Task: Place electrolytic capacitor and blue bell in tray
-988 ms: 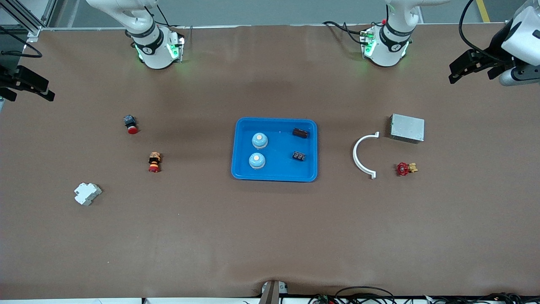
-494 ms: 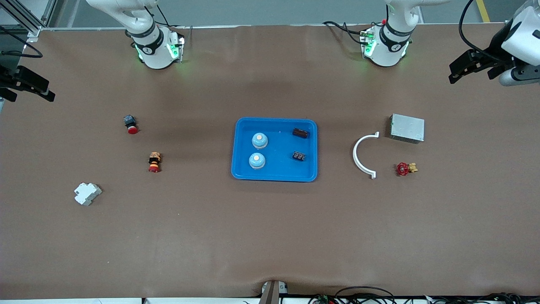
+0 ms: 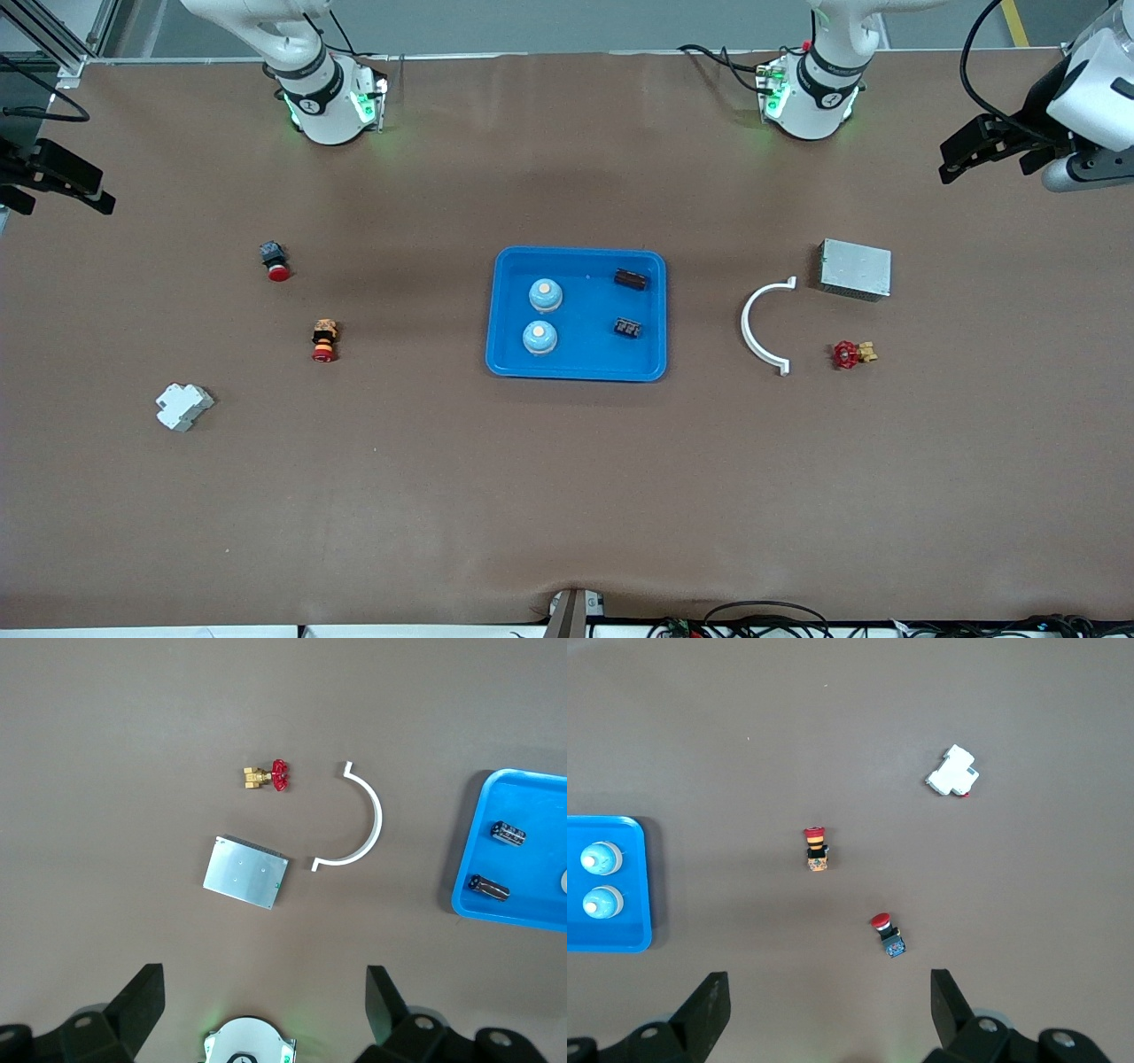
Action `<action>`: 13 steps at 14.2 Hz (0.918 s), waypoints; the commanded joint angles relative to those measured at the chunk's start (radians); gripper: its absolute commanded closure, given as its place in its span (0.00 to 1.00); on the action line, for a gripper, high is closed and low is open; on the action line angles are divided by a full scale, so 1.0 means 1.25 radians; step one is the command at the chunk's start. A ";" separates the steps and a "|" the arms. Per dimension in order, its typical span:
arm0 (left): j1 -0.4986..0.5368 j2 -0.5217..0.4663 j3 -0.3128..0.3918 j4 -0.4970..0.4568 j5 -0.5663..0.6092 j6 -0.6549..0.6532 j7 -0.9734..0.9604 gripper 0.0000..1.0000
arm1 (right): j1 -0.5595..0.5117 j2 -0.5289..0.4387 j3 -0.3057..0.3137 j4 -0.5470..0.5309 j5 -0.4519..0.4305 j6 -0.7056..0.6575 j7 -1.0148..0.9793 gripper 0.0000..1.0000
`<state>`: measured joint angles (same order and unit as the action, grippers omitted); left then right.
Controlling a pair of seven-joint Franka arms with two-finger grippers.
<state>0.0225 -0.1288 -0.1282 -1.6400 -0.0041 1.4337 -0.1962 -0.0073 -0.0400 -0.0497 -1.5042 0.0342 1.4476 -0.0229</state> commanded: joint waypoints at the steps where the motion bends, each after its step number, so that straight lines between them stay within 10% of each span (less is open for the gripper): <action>1: 0.004 -0.015 -0.007 -0.005 0.011 0.011 0.010 0.00 | -0.006 -0.001 0.005 0.008 0.002 -0.001 0.012 0.00; 13: 0.007 -0.042 -0.005 -0.023 0.017 0.043 0.037 0.00 | -0.005 -0.001 0.005 0.006 -0.026 0.008 0.013 0.00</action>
<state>0.0229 -0.1644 -0.1287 -1.6487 -0.0012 1.4769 -0.1822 -0.0073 -0.0400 -0.0504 -1.5042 0.0146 1.4603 -0.0217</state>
